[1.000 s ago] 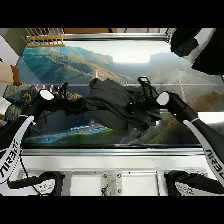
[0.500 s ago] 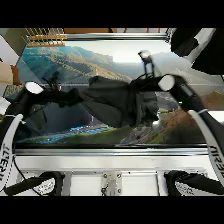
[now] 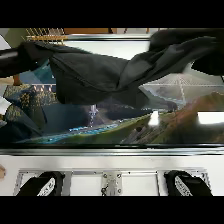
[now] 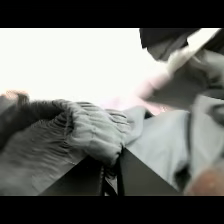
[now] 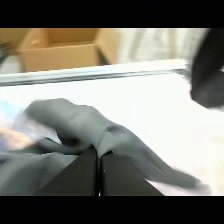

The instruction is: Fold the clothes and pants, and hang the long-sleeved shirts on hangers.

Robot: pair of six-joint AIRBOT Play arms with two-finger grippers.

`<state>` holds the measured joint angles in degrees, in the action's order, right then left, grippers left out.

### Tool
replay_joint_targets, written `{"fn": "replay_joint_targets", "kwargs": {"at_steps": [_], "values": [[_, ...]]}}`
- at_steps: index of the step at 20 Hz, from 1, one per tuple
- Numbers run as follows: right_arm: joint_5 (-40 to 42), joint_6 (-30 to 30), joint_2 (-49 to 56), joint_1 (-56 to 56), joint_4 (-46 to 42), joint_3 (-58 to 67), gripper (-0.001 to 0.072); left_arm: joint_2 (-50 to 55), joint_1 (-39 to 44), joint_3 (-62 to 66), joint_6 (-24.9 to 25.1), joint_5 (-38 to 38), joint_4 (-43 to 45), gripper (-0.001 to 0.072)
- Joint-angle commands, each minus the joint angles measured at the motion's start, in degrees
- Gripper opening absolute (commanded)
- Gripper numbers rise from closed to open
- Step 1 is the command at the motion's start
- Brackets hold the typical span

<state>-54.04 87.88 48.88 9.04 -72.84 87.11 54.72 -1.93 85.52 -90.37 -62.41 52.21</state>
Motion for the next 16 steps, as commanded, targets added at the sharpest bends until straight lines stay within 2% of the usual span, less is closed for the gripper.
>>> {"fn": "replay_joint_targets", "kwargs": {"at_steps": [1, 4, 7, 10, 13, 16], "values": [[-13.44, 3.06, -3.23, 5.57, -2.16, -0.11, 0.0019, -2.34, 0.04, 0.28, -2.4, -2.51, 5.14, 0.0018], [-18.01, 3.41, -3.19, 4.85, -2.08, -3.93, 0.0019, -2.32, 0.04, -6.73, -3.19, -2.62, 5.16, 0.0019], [-18.21, 4.11, -2.29, 4.81, -2.03, -9.03, 0.0019, -0.09, 0.04, -13.07, -4.24, -1.6, 4.57, 0.0018], [-17.35, 4.07, 0.17, 4.81, -2.08, -11.52, 0.0019, 5.33, 0.04, -13.79, -4.37, -2.1, 2.1, 0.0019], [-6.43, 4.13, 4.15, 4.81, -1.99, -11.72, 0.0019, 11.93, 0.04, -10.08, -4.63, 5.75, 1.46, 0.0018], [1.62, 4.46, 7.96, 4.79, -0.22, -10.45, 0.0019, 22.03, -1.4, 4.2, -2.69, 3.23, -7.15, 0.0019]]}}
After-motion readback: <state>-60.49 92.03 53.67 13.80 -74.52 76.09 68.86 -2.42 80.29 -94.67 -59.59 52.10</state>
